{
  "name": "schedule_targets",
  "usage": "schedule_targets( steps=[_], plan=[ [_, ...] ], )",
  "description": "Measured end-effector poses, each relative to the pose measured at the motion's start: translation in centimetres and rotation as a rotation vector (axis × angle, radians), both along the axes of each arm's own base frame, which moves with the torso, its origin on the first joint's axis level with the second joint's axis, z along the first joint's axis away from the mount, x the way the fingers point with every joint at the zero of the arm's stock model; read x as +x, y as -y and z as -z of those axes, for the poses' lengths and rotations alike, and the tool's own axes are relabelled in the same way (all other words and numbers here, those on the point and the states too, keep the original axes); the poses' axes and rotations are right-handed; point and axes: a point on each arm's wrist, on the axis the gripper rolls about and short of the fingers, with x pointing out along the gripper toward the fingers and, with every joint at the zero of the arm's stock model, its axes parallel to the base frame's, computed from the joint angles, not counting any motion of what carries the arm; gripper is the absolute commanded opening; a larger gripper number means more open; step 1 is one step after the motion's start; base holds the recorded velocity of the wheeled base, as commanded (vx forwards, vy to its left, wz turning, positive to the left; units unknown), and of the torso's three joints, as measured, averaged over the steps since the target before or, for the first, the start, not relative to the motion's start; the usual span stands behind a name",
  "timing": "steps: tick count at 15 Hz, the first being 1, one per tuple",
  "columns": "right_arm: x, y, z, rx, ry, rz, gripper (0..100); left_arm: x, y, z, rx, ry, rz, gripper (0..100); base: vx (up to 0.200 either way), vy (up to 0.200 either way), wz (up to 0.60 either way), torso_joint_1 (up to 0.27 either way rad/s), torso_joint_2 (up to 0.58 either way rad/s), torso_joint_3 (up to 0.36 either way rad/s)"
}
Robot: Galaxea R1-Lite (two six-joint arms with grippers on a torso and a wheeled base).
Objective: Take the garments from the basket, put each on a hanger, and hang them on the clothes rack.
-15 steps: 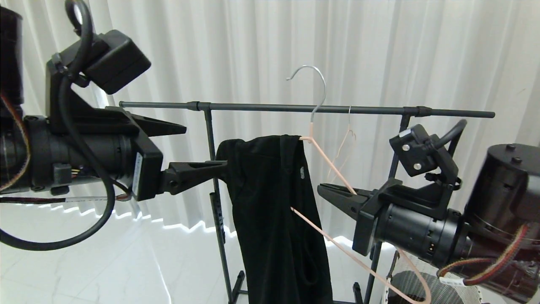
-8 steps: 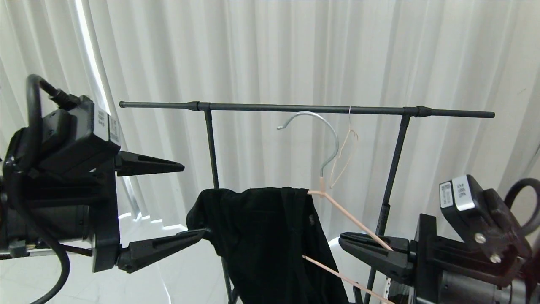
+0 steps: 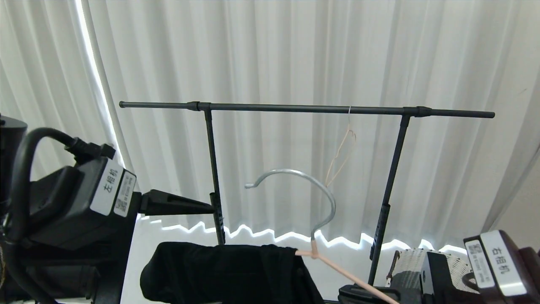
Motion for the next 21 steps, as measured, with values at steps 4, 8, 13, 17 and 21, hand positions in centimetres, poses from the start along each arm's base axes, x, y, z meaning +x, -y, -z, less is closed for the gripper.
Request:
schedule_targets(
  steps=[4, 8, 13, 17, 21],
  plan=[
    [-0.8, -1.1, 0.4, -0.022, -0.005, -0.067, 0, -0.3, 0.5, 1.1, 0.025, -0.040, 0.036, 100, 0.000, 0.000, 0.00, 0.000, 0.00, 0.000],
    [-0.9, -2.3, -0.3, -0.004, 0.004, -0.089, 0, 0.2, 1.1, 1.7, 0.040, -0.071, 0.055, 100, 0.000, 0.000, 0.00, 0.000, 0.00, 0.000],
    [-0.8, -2.9, -0.3, -0.009, 0.015, -0.092, 0, 0.4, 1.4, 2.0, 0.044, -0.089, 0.073, 0, 0.000, 0.000, 0.00, 0.000, 0.00, 0.000],
    [-0.8, -2.9, -0.3, -0.011, 0.015, -0.087, 0, 0.5, 1.4, 2.2, 0.045, -0.099, 0.068, 0, 0.000, 0.000, 0.00, 0.000, 0.00, 0.000],
    [-0.8, -2.9, -0.2, -0.015, 0.019, -0.071, 100, 0.6, 1.4, 2.2, 0.046, -0.106, 0.058, 0, 0.000, 0.000, 0.00, 0.000, 0.00, 0.000]
  ],
)
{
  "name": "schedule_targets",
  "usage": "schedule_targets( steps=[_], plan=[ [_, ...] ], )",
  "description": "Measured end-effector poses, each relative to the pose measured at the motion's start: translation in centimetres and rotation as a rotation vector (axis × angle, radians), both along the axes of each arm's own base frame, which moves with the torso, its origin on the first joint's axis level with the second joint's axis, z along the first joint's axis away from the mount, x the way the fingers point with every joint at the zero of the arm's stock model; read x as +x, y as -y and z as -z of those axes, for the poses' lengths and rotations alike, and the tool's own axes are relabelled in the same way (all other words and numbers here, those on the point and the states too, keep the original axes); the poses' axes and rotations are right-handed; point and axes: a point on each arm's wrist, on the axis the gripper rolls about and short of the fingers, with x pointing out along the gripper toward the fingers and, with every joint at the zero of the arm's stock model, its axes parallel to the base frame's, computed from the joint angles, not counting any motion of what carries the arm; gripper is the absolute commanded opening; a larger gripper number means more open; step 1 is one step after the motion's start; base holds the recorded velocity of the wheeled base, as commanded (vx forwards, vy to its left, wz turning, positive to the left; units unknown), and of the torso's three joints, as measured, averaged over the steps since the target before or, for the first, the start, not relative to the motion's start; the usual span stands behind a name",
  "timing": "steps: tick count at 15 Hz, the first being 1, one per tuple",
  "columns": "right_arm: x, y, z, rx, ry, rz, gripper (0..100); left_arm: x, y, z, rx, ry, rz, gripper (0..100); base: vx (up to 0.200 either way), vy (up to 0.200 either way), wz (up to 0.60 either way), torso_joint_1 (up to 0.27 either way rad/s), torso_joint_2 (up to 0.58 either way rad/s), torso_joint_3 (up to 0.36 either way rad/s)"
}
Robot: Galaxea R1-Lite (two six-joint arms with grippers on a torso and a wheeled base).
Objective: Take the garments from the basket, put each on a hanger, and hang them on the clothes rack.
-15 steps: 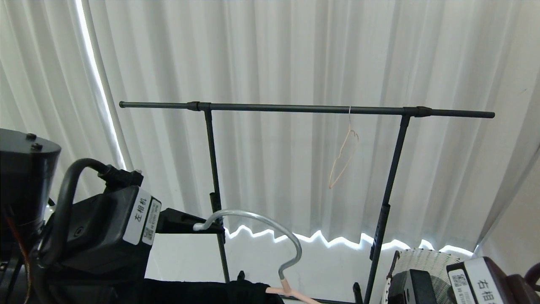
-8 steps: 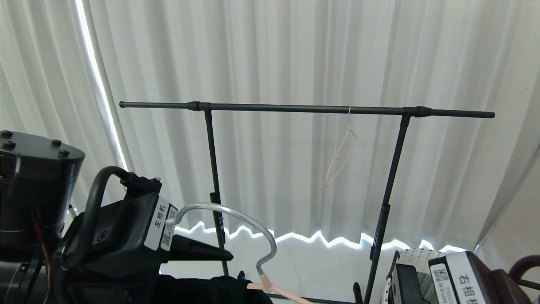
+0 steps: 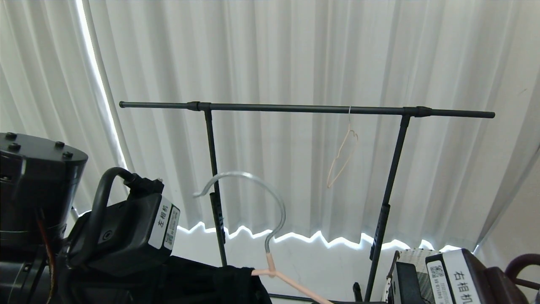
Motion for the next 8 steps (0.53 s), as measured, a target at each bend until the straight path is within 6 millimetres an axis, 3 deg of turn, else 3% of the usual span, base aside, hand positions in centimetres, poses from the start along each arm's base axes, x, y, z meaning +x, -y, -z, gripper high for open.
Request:
schedule_targets(
  steps=[3, 8],
  plan=[
    [0.6, 0.2, 0.1, -0.011, 0.024, 0.084, 100, 0.1, -0.2, 0.1, 0.007, 0.004, -0.016, 0, 0.000, 0.000, 0.00, 0.000, 0.00, 0.000],
    [4.6, 2.2, 0.3, -0.036, 0.055, 0.304, 100, 1.2, -2.0, 0.7, 0.062, 0.018, -0.190, 0, 0.000, 0.000, 0.00, 0.000, 0.00, 0.000]
  ],
)
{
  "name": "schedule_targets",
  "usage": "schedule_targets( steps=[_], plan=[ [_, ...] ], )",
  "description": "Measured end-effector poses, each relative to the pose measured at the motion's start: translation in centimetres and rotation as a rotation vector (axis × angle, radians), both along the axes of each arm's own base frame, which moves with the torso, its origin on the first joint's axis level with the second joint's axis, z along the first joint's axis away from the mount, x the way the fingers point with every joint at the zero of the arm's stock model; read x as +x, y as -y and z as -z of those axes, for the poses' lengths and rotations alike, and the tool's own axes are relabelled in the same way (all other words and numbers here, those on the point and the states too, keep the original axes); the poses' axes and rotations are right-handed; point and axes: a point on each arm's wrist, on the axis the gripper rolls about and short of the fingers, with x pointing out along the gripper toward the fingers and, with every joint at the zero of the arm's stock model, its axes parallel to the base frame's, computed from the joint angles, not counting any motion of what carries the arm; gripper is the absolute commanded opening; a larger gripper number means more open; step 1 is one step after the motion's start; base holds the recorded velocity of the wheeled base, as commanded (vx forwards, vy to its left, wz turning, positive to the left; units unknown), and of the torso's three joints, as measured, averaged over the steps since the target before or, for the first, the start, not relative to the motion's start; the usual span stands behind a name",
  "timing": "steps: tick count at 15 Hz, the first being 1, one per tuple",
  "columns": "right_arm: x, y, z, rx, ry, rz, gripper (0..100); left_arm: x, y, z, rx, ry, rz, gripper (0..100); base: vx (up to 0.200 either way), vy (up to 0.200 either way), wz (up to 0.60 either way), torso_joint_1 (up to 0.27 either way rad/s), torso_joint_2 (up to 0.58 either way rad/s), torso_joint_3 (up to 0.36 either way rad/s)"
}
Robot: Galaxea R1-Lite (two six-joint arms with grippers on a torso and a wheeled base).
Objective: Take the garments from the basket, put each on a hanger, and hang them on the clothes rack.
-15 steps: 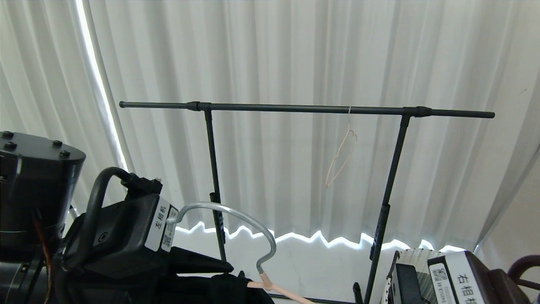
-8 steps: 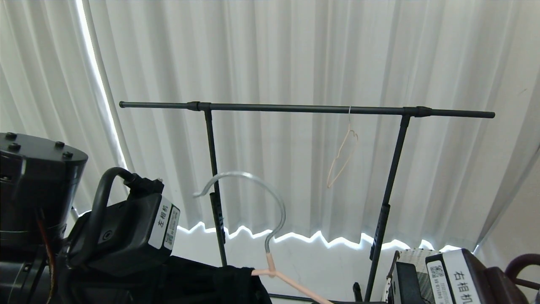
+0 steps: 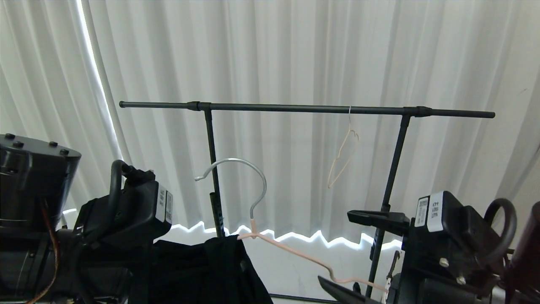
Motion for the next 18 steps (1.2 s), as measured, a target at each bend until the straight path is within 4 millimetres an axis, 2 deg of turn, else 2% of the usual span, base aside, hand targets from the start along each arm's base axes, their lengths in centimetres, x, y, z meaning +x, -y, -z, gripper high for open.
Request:
schedule_targets(
  steps=[2, 4, 8, 11, 15, 18],
  plan=[
    [1.2, 0.8, 0.2, -0.017, -0.010, 0.064, 100, 0.5, -1.1, 0.5, 0.065, 0.024, -0.142, 0, 0.000, 0.000, 0.00, 0.000, 0.00, 0.000],
    [1.6, 1.1, 0.5, -0.035, -0.025, 0.087, 100, 1.6, -1.3, 0.2, 0.064, 0.097, -0.235, 0, 0.000, 0.000, 0.00, 0.000, 0.00, 0.000],
    [2.5, 0.9, 1.2, -0.054, -0.054, 0.116, 100, 4.6, -0.1, -2.7, -0.062, 0.217, -0.430, 0, 0.000, 0.000, 0.00, 0.000, 0.00, 0.000],
    [3.3, -0.1, 1.3, -0.022, -0.124, 0.130, 100, 5.9, 1.6, -4.5, -0.113, 0.257, -0.411, 0, 0.000, 0.000, 0.00, 0.000, 0.00, 0.000],
    [4.4, -2.7, 1.1, 0.098, -0.299, 0.148, 100, 6.9, 3.0, -5.2, -0.125, 0.265, -0.377, 0, 0.000, 0.000, 0.00, 0.000, 0.00, 0.000],
    [5.4, -4.6, 1.3, 0.132, -0.359, 0.165, 100, 7.0, 3.7, -5.3, -0.131, 0.267, -0.356, 0, 0.000, 0.000, 0.00, 0.000, 0.00, 0.000]
  ],
)
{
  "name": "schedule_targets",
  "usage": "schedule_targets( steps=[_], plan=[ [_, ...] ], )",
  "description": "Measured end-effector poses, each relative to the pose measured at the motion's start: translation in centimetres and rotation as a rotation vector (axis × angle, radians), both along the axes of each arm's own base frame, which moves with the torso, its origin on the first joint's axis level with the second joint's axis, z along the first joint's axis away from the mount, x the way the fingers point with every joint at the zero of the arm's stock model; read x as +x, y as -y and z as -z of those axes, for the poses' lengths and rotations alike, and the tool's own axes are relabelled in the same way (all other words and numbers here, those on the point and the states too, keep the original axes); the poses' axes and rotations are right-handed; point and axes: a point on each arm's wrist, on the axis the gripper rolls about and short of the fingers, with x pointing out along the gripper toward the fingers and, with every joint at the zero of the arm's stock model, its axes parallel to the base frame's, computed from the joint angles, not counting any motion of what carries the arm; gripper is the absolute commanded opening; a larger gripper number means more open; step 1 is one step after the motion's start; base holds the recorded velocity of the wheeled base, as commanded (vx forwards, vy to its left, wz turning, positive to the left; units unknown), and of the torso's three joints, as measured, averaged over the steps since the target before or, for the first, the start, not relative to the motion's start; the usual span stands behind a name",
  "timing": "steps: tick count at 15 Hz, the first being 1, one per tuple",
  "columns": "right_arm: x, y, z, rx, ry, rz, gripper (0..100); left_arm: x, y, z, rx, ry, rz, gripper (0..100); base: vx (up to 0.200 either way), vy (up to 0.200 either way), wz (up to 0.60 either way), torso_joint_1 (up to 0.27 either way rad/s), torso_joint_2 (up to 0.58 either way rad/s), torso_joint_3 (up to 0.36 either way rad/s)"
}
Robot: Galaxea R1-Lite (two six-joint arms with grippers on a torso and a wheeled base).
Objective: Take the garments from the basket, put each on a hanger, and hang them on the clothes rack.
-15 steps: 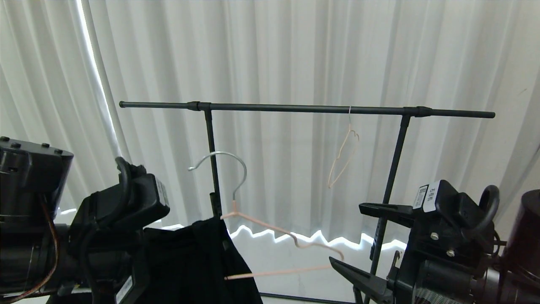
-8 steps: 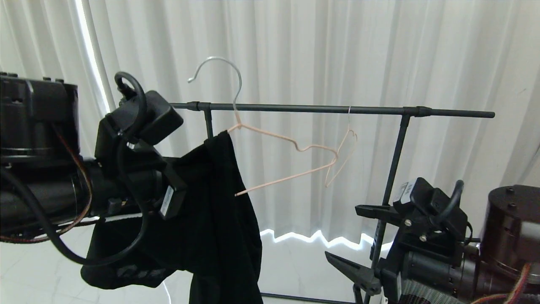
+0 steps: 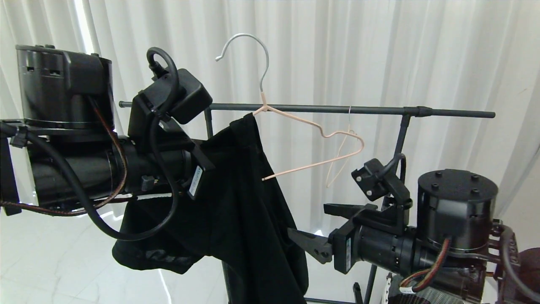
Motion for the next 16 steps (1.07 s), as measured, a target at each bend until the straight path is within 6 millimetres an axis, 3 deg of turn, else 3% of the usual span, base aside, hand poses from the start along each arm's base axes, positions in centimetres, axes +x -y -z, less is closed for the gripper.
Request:
schedule_targets(
  steps=[6, 16],
  plan=[
    [1.3, -1.3, 3.2, -0.106, -0.055, 0.083, 100, -0.3, 0.9, 0.2, 0.003, -0.006, 0.034, 0, 0.000, 0.000, 0.00, 0.000, 0.00, 0.000],
    [1.5, -1.4, 5.4, -0.263, -0.073, 0.177, 100, -0.4, 1.0, 0.3, 0.005, -0.009, 0.043, 0, 0.000, 0.000, 0.00, 0.000, 0.00, 0.000]
  ],
)
